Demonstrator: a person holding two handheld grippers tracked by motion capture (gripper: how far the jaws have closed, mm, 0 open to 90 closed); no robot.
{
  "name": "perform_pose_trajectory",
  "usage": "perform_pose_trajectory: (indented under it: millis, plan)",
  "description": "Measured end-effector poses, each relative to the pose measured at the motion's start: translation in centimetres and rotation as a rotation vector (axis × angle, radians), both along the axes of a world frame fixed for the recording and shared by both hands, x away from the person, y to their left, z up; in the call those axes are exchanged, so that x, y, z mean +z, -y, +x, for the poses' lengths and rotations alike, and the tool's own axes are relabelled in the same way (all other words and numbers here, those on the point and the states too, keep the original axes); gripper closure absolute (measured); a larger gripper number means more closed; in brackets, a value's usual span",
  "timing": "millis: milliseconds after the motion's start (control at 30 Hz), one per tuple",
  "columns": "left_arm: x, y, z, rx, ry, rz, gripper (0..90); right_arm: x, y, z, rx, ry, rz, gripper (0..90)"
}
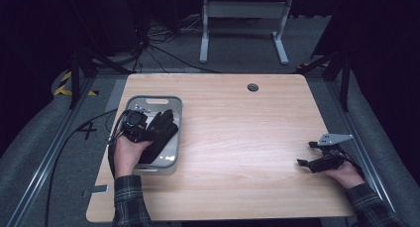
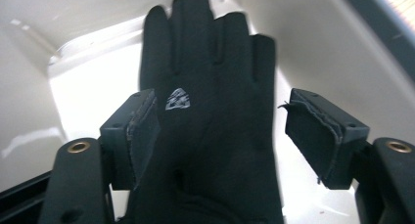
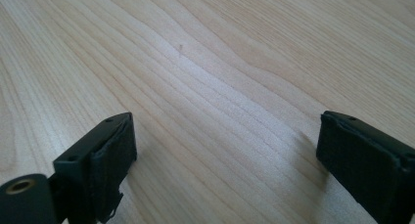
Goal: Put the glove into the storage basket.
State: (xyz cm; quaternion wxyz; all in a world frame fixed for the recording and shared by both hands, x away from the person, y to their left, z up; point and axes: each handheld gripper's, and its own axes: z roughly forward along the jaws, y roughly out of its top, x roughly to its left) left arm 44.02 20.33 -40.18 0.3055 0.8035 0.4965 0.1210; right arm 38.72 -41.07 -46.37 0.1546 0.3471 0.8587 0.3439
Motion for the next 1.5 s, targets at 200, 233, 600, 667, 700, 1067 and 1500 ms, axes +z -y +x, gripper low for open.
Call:
perform_pose_trajectory:
  millis: [200, 233, 600, 667, 700, 1067, 1500]
  plan:
    - [0.8, 1.2, -0.2, -0.032, 0.024, -0.019, 26.2, 0.0, 0.0, 0.0, 0.0, 0.0, 0.0, 8.2]
    - [1.0, 1.5, -0.3, -0.04, 0.025, -0.026, 26.2, 0.0, 0.0, 0.0, 0.001, 0.0, -0.001, 8.2]
    - [2.5, 4.6, -0.8, -0.123, 0.07, -0.049, 25.2, 0.0, 0.0, 0.0, 0.002, -0.001, -0.001, 8.1]
    - [2.7, 5.4, -0.9, -0.138, 0.072, -0.055, 24.5, 0.0, 0.0, 0.0, 0.002, -0.001, -0.001, 8.0]
    - [2.8, 6.0, -0.9, -0.148, 0.071, -0.06, 24.3, 0.0, 0.0, 0.0, 0.003, -0.001, -0.001, 7.9]
    - [2.9, 10.8, -1.4, -0.26, 0.08, -0.063, 21.4, 0.0, 0.0, 0.0, 0.005, -0.002, -0.001, 7.8]
    - [1.7, 16.4, -2.7, -0.369, 0.102, -0.066, 17.6, 0.0, 0.0, 0.0, 0.006, -0.003, -0.001, 7.7]
